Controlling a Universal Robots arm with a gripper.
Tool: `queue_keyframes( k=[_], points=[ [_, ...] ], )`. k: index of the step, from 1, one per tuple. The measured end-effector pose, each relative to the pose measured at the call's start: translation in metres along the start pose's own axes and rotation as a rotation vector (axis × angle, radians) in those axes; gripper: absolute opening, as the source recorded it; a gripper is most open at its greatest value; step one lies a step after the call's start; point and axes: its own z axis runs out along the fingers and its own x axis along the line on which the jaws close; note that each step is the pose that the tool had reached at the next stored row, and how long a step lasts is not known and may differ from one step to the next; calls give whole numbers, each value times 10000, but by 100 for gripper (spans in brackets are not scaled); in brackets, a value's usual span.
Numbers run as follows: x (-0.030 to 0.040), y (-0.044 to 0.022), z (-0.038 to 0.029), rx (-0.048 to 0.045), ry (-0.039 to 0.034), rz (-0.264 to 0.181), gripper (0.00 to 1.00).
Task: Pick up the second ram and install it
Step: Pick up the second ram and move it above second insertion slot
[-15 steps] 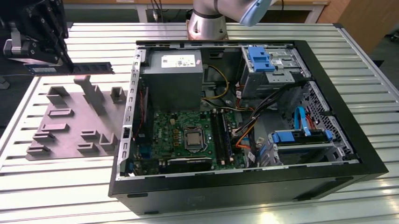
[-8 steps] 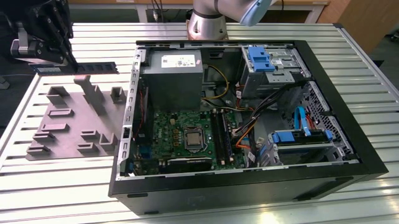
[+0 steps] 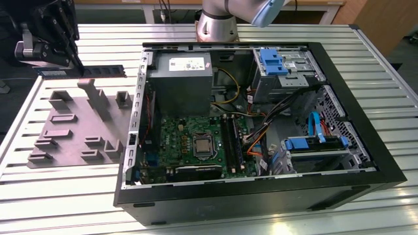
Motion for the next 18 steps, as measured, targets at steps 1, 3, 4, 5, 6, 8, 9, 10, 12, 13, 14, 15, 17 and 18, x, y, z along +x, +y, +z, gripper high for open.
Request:
queue_keyframes(
  k=[1,3,4,5,6,8,9,10,12,13,14,15,17,18],
  points=[
    [0,-3,0,0,0,0,14],
    [0,-9,0,1,-1,0,14],
    [0,-29,0,1,-1,0,14],
    [0,-32,-1,1,0,0,14],
    [-1,-35,-1,1,-1,0,14],
    [-1,-40,-2,0,0,0,14],
    [0,-42,-1,0,0,0,14],
    [0,-44,-1,1,0,1,14],
    [-1,-47,-2,0,0,0,14],
    [-1,-48,-2,0,-1,0,14],
    [-1,-50,-2,0,0,0,14],
    [-1,-53,-2,0,0,0,14],
    [-1,-60,-2,0,-1,-1,14],
    [-1,-64,-2,0,0,0,14]
  ],
)
